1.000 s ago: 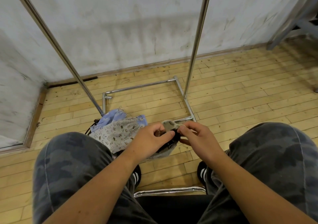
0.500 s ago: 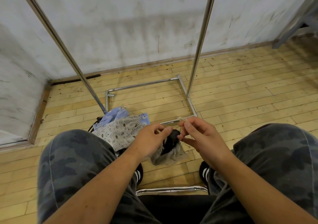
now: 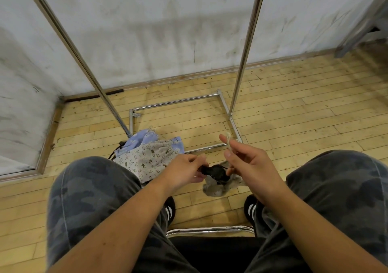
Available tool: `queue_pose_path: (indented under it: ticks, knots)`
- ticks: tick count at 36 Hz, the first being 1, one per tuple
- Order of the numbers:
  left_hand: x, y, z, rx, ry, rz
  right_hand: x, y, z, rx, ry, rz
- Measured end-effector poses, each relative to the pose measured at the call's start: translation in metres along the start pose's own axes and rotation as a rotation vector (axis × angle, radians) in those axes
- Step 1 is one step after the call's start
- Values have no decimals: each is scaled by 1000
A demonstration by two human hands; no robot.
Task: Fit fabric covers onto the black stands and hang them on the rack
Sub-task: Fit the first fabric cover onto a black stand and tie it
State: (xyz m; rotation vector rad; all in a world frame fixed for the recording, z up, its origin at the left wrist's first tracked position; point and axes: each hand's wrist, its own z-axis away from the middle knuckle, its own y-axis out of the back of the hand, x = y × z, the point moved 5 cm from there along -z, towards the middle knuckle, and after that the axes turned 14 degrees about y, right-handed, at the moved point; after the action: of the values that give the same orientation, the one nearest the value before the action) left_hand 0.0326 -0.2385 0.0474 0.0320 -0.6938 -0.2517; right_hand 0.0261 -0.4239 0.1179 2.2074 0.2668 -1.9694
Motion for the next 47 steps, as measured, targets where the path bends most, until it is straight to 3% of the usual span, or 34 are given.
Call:
queue_pose_path:
  ticks: [6,10,13,15,19,22,29,35,39,43,47]
  knots:
    - [-4,3,1,-49,98,144,-2,3,-1,61,-7,-91]
    - [-13,6,-6,-21,145,96,2,4,-1,97,-64,-177]
    - [-15,12,-7,78,163,-84,5,3,-1,84,-85,-194]
    - [-22,11,-5,69,251,-121,4,3,0,78,-85,-214]
    - [-38,0,-3,-98,499,89,0,0,0,30,-89,-235]
    - [-29,-10,-1,-209,423,124,-2,-5,0,-40,-56,-218]
    - [-21,-7,-8,-157,270,120,-3,-10,2,-128,16,-106]
    - [-20,-8,-10,-167,219,106,8,-5,1,-190,131,237]
    - [-18,2,-12,-13,161,53,15,-10,3,-280,145,452]
    - [-14,16,-11,208,72,-160,17,-13,3,-341,167,630]
    - [-10,21,-11,283,-25,-196,22,-13,2,-332,170,731]
